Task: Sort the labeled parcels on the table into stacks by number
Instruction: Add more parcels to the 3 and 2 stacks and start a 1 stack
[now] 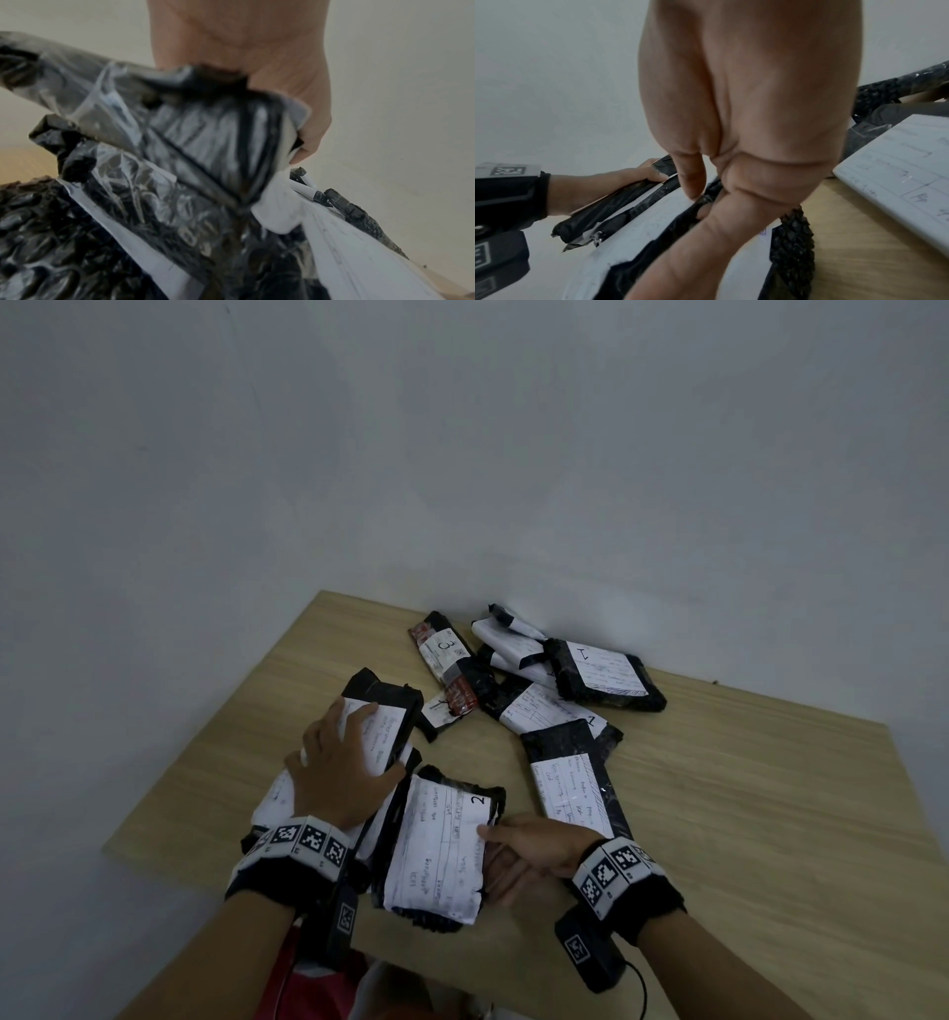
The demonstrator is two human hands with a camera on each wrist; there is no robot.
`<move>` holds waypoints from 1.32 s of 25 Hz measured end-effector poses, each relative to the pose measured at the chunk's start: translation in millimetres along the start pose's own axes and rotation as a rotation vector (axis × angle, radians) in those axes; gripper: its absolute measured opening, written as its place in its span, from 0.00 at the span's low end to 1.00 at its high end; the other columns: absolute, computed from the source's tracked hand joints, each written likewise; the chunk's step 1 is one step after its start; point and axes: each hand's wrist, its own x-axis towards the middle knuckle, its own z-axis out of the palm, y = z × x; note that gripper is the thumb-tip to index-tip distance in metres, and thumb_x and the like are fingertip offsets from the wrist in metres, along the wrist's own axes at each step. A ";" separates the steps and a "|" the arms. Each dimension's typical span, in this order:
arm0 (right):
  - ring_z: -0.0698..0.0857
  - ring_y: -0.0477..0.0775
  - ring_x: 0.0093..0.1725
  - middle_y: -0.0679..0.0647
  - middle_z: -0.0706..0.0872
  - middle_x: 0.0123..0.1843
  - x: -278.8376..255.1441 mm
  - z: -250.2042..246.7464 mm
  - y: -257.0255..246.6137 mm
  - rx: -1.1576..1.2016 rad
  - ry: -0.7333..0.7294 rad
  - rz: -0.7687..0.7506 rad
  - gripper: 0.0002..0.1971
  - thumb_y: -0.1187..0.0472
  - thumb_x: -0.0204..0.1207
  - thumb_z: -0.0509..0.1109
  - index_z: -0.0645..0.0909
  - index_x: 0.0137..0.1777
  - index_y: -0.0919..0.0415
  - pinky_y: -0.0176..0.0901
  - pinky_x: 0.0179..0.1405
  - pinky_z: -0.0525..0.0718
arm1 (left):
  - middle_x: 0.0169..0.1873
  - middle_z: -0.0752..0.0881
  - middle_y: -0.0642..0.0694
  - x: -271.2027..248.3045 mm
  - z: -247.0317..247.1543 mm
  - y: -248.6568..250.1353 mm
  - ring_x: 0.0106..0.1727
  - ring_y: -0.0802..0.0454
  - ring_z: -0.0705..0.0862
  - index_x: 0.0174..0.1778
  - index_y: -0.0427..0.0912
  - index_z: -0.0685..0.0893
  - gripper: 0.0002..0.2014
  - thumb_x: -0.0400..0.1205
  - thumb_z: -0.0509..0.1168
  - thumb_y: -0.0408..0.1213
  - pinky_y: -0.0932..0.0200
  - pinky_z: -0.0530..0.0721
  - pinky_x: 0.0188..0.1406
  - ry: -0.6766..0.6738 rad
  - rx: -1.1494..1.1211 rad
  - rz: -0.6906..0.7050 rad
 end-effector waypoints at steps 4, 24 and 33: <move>0.90 0.62 0.52 0.67 0.87 0.63 -0.9 3.9 -4.5 -0.132 0.035 -0.023 0.30 0.40 0.82 0.62 0.75 0.72 0.65 0.44 0.44 0.92 | 0.84 0.51 0.51 -6.9 5.3 -6.7 0.83 0.41 0.54 0.76 0.64 0.55 0.42 0.68 0.63 0.70 0.28 0.61 0.75 0.002 0.002 -0.014; 0.92 0.57 0.44 0.51 0.88 0.54 -54.9 5.6 8.9 -0.112 0.424 -0.214 0.31 0.34 0.75 0.68 0.66 0.70 0.51 0.63 0.40 0.92 | 0.84 0.49 0.51 -23.3 -10.2 42.5 0.83 0.41 0.53 0.77 0.62 0.55 0.43 0.68 0.60 0.73 0.27 0.60 0.75 0.015 0.019 0.172; 0.88 0.58 0.47 0.57 0.87 0.47 -114.5 -50.7 23.8 -0.100 0.844 -0.197 0.16 0.47 0.85 0.57 0.74 0.64 0.55 0.49 0.34 0.89 | 0.83 0.56 0.42 -60.8 -33.6 92.4 0.86 0.43 0.51 0.74 0.52 0.68 0.32 0.76 0.62 0.62 0.38 0.57 0.80 0.269 -0.025 0.527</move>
